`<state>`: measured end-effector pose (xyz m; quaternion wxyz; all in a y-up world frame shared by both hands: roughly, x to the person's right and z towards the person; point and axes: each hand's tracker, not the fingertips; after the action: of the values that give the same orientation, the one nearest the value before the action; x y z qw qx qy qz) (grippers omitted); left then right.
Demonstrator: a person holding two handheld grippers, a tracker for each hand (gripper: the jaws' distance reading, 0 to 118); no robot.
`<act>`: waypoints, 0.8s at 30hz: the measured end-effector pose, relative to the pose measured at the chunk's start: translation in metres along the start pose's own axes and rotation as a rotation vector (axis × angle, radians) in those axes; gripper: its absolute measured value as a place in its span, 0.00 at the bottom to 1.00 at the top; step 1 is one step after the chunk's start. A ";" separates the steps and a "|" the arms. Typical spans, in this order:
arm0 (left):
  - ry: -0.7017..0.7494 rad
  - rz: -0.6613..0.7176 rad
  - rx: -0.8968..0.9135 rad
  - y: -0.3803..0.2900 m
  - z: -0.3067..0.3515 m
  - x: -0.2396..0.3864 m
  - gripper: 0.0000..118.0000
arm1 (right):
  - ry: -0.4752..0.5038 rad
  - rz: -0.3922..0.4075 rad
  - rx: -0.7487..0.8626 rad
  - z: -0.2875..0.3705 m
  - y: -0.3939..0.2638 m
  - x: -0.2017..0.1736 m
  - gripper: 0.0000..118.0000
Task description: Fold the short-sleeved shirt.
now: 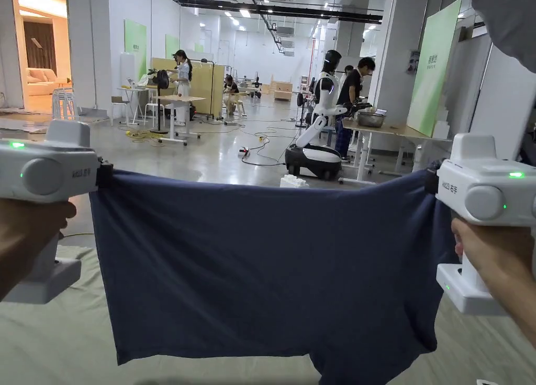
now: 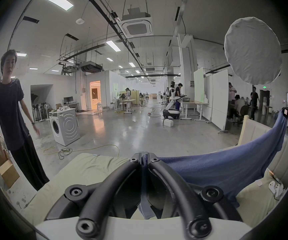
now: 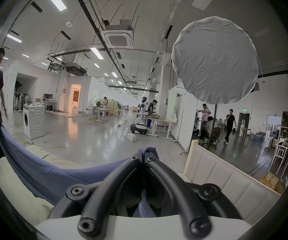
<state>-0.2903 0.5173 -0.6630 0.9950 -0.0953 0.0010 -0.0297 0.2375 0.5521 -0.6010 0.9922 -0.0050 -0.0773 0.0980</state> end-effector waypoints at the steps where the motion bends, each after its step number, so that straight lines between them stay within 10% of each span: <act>1: -0.003 0.002 0.000 -0.006 0.009 -0.001 0.05 | 0.000 0.004 -0.003 0.010 -0.004 0.000 0.02; 24: -0.072 0.057 -0.160 -0.230 0.209 -0.027 0.05 | 0.118 0.072 -0.234 0.247 -0.178 -0.019 0.02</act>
<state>-0.3288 0.3331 -0.4139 0.9841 -0.1753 -0.0299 0.0024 0.2155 0.3731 -0.3552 0.9835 -0.1293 -0.0294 0.1233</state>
